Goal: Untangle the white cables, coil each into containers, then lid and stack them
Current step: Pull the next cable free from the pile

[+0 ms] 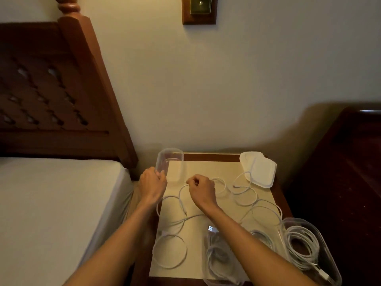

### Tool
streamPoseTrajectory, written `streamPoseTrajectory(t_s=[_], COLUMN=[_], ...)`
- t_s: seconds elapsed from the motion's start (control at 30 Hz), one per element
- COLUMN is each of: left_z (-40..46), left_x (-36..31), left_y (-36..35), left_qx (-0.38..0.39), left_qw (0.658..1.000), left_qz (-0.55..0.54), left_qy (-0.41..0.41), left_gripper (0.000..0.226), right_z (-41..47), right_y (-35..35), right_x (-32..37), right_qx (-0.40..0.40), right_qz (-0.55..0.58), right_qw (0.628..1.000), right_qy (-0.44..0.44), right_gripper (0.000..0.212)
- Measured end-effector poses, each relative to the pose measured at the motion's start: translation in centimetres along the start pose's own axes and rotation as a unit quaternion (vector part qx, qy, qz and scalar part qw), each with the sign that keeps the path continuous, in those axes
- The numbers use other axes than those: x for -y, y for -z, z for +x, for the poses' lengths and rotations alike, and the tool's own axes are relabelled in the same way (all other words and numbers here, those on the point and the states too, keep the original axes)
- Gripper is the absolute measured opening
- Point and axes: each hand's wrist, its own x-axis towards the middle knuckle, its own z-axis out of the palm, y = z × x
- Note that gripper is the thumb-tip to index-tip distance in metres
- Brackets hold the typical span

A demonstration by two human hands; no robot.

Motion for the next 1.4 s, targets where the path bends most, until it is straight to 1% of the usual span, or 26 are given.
streamPoseTrajectory(t_s=[0.1,0.17,0.23,0.3,0.37,0.43,0.5,0.57,0.6,0.63,0.67,0.7,0.73,0.77,0.8,0.87,0.93,0.97,1.0,1.1,1.17,1.23,1.3,1.4], left_z=[3.9,5.6,6.9,7.8,8.4,8.7,8.3,7.3,6.5,5.4,4.3,2.8,1.5,-0.1,-1.6,-4.5,-7.0,-8.1,-9.1,-11.4,-12.7,-13.7,-14.5,-15.4], left_x=[1.1,1.5,2.2,3.0,3.8,4.1,3.4,2.5,2.2,1.8,1.8,1.6,1.6,1.6,1.6,1.7,1.9,1.9,2.0,2.5,3.5,4.5,5.2,5.3], left_y=[-1.1,-2.2,-3.4,-4.4,-5.1,-5.2,-4.2,-2.7,-1.8,-0.7,0.3,1.4,2.4,3.4,4.3,5.8,6.9,7.5,7.9,8.6,8.5,7.9,7.1,6.2], left_qx=[0.015,0.040,0.069,0.096,0.105,0.091,0.067,0.043,0.032,0.023,0.017,0.013,0.010,0.007,0.004,0.008,0.004,-0.001,-0.004,-0.009,-0.002,0.008,0.016,0.031], left_qw=[0.998,0.996,0.993,0.989,0.989,0.993,0.994,0.993,0.991,0.989,0.988,0.985,0.984,0.984,0.983,0.981,0.979,0.979,0.978,0.978,0.979,0.979,0.978,0.976], left_qz=[0.059,0.073,0.083,0.091,0.067,0.015,-0.044,-0.099,-0.121,-0.141,-0.156,-0.170,-0.177,-0.180,-0.181,-0.194,-0.204,-0.204,-0.207,-0.210,-0.204,-0.199,-0.197,-0.206], left_qy=[0.017,0.030,0.050,0.068,0.073,0.081,0.076,0.054,0.040,0.027,0.015,0.004,-0.006,-0.014,-0.021,-0.021,-0.009,-0.007,-0.006,-0.005,0.010,0.036,0.058,0.060], left_gripper=[0.026,0.033,0.040,0.037,0.025,0.019,0.021,0.023,0.022,0.021,0.019,0.018,0.018,0.019,0.020,0.018,0.015,0.014,0.014,0.013,0.011,0.019,0.027,0.029], right_z=[4.2,6.4,8.2,9.5,10.4,10.7,10.2,8.2,6.6,4.6,2.2,0.0,-2.1,-3.8,-5.1,-6.7,-7.4,-7.5,-7.5,-7.1,-6.5,-5.7,-4.7,-3.1], right_y=[-3.0,-4.4,-5.3,-6.1,-6.9,-7.2,-6.6,-5.2,-4.2,-3.1,-2.1,-1.1,-0.3,0.3,0.5,0.5,-0.3,-0.8,-1.3,-2.3,-2.7,-2.8,-3.0,-2.9], right_x=[0.1,0.2,0.3,0.3,0.3,0.4,1.2,2.0,2.3,2.3,2.1,1.4,0.4,-0.7,-1.9,-3.7,-4.1,-4.0,-3.8,-2.9,-2.4,-2.4,-3.1,-3.8], right_qx=[-0.023,-0.028,-0.022,0.011,0.052,0.060,0.040,-0.011,-0.044,-0.070,-0.070,-0.045,0.004,0.068,0.132,0.230,0.274,0.282,0.283,0.287,0.289,0.290,0.279,0.247], right_qz=[-0.007,-0.037,-0.066,-0.102,-0.149,-0.174,-0.176,-0.168,-0.147,-0.116,-0.094,-0.089,-0.107,-0.158,-0.231,-0.350,-0.406,-0.422,-0.429,-0.435,-0.423,-0.391,-0.364,-0.317], right_qw=[0.998,0.997,0.995,0.992,0.984,0.980,0.983,0.985,0.986,0.985,0.983,0.981,0.977,0.967,0.943,0.877,0.832,0.819,0.815,0.815,0.823,0.845,0.867,0.903], right_qy=[-0.054,-0.063,-0.066,-0.076,-0.079,-0.071,-0.042,0.024,0.063,0.103,0.138,0.166,0.182,0.189,0.201,0.236,0.260,0.267,0.267,0.255,0.246,0.219,0.196,0.151], right_gripper=[0.020,0.018,0.025,0.030,0.029,0.024,0.022,0.031,0.036,0.037,0.032,0.026,0.021,0.020,0.023,0.040,0.046,0.044,0.040,0.031,0.036,0.037,0.027,0.012])
